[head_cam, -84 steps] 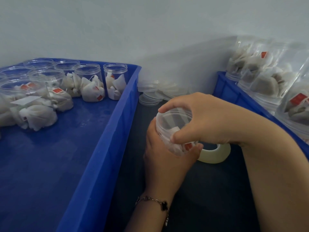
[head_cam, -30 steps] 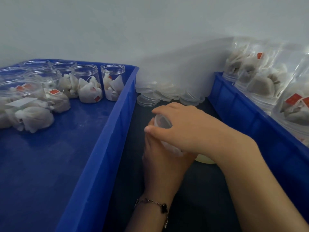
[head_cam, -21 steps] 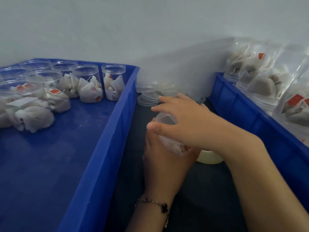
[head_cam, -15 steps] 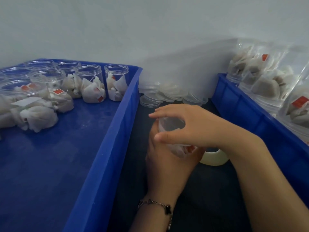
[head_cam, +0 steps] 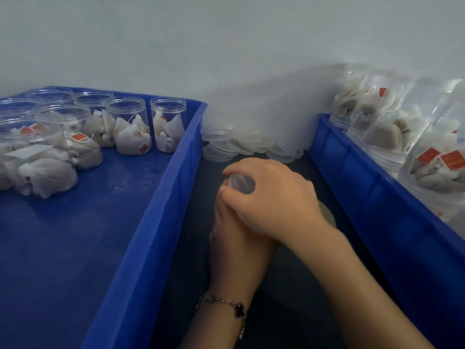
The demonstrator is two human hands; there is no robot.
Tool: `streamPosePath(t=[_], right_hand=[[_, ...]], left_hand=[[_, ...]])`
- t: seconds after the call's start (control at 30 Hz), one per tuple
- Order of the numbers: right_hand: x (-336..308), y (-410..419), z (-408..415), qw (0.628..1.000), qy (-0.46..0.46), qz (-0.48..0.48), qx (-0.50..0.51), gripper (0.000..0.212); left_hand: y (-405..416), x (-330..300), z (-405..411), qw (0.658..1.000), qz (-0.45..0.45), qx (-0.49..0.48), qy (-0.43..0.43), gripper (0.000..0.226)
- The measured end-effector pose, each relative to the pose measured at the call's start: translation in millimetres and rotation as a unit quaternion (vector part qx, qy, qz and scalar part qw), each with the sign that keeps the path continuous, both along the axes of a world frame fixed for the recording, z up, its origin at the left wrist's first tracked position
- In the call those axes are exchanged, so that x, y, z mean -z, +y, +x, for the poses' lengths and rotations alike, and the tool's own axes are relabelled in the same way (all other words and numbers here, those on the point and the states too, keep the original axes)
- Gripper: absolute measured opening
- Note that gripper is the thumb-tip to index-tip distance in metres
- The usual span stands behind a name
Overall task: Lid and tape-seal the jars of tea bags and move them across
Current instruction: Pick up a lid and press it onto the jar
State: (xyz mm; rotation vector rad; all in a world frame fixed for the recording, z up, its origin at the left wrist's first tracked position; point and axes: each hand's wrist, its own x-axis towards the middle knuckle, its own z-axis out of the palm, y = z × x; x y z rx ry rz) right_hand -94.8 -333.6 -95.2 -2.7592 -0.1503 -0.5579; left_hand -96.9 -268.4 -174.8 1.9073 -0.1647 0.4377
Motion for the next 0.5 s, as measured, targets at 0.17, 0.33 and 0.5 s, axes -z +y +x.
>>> streamPosePath(t=[0.17,0.33,0.5], right_hand=[[26,-27,-18,0.914,-0.108,0.389,0.032,0.026],[64,-71,-33,0.973,0.072,0.182,0.120,0.048],[81,-71,-31,0.986,0.153,-0.016,0.071,0.059]], left_hand=[[0,-5,-6,0.998,-0.055,0.023,0.004,0.106],[-1,-1,-2,0.997,-0.066,0.028,0.006,0.129],[2,-1,-3,0.999,-0.028,0.003,-0.039,0.126]])
